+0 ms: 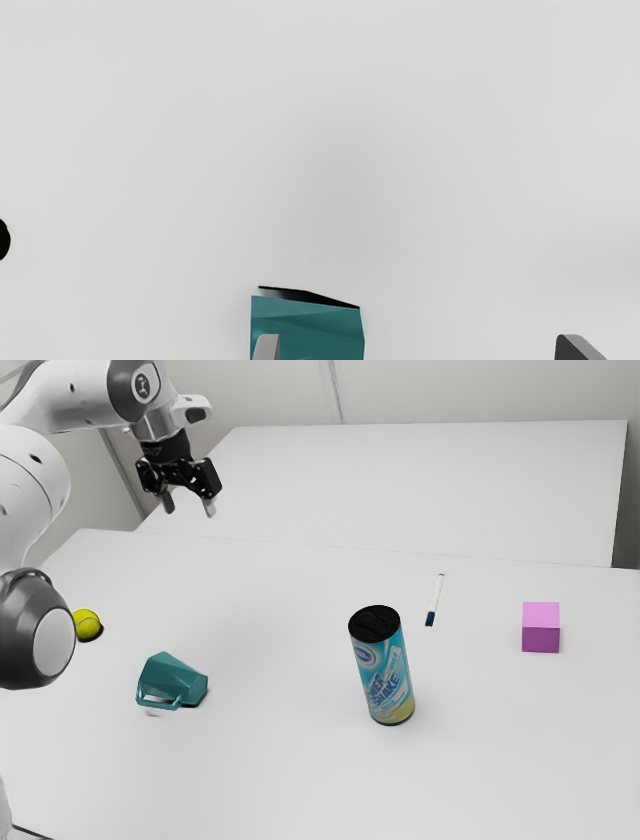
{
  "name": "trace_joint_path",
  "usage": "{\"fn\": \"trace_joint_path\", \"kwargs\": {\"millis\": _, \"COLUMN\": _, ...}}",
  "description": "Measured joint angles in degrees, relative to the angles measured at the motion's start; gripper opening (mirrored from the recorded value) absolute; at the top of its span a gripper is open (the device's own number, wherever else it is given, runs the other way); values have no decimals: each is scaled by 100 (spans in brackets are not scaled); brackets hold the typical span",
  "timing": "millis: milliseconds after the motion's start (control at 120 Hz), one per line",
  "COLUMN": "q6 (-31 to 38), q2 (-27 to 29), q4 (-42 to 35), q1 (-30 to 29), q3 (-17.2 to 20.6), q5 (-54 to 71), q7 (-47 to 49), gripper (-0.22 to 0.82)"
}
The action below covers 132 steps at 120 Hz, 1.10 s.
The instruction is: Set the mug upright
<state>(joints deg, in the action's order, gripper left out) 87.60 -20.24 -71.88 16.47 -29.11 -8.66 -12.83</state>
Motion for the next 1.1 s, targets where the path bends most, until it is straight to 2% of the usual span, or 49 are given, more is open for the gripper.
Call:
{"fn": "trace_joint_path", "kwargs": {"millis": 183, "q6": 35, "q2": 51, "q4": -49, "q1": 41, "q3": -13, "q5": 55, "q7": -21, "gripper": 60}}
{"fn": "trace_joint_path", "kwargs": {"millis": 250, "q6": 72, "q2": 186, "q4": -380, "q1": 48, "q3": 51, "q5": 65, "q7": -19, "gripper": 60}}
{"fn": "trace_joint_path", "kwargs": {"millis": 475, "q6": 742, "q2": 1613, "q4": -2947, "q1": -42, "q3": 79, "q5": 180, "q7": -10, "gripper": 60}}
{"fn": "trace_joint_path", "kwargs": {"millis": 600, "q6": 1255, "q2": 1986, "q4": -3783, "q1": -188, "q3": -123, "q5": 158, "q7": -137, "gripper": 60}}
{"fn": "trace_joint_path", "kwargs": {"millis": 792, "q6": 1748, "q2": 1993, "q4": -4236, "q1": -734, "q3": -306, "q5": -90, "q7": -558, "gripper": 60}}
{"fn": "trace_joint_path", "kwargs": {"millis": 933, "q6": 2032, "q2": 1678, "q4": -4305, "q1": -1235, "q3": -327, "q5": -590, "q7": -985, "gripper": 60}}
{"fn": "trace_joint_path", "kwargs": {"millis": 1100, "q6": 2314, "q2": 1154, "q4": -4302, "q1": -1122, "q3": -323, "q5": -1436, "q7": -1526, "gripper": 60}}
